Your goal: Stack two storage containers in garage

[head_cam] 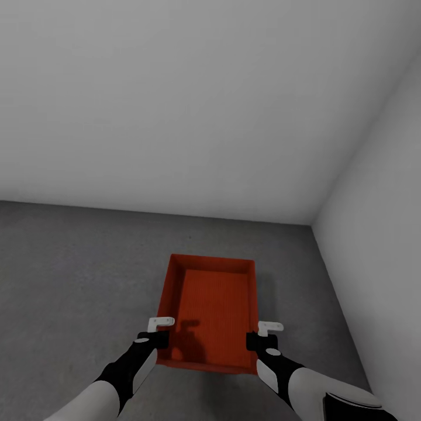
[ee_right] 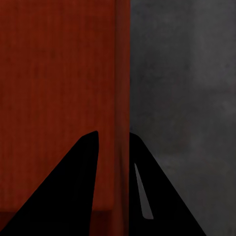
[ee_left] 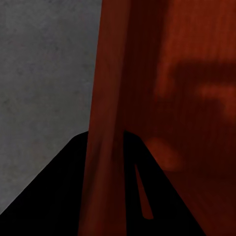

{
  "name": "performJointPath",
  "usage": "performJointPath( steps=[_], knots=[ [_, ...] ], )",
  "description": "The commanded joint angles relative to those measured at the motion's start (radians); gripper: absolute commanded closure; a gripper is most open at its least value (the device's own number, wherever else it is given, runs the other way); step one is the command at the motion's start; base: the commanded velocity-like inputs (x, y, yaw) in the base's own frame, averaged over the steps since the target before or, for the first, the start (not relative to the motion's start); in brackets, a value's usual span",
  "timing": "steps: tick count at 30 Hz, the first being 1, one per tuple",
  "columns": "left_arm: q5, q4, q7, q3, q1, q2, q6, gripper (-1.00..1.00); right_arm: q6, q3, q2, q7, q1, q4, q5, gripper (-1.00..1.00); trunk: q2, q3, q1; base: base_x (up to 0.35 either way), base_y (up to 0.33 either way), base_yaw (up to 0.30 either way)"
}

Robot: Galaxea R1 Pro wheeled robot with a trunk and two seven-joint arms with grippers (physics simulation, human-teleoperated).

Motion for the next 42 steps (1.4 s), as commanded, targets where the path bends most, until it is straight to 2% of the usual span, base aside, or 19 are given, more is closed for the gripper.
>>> performJointPath(
  steps=[1,14,42],
  knots=[
    [0.025,-0.033,0.011,0.017,-0.001,0.002,0.004,1.0,-0.001,0.01,-0.022,-0.003,0.0,0.025,-0.005,1.0,-0.008,-0.004,0.004,0.0,0.0,0.0],
    [0.026,-0.033,0.011,0.017,-0.001,0.002,0.004,1.0,-0.001,0.01,-0.023,-0.003,0.0,0.025,-0.005,1.0,-0.099,-0.045,0.054,0.0,0.0,0.0],
    [0.026,-0.033,0.009,0.017,-0.001,0.002,0.004,1.0,-0.001,0.01,-0.022,-0.003,0.0,0.025,-0.005,1.0,-0.099,-0.045,0.054,0.0,0.0,0.0]
  ],
)
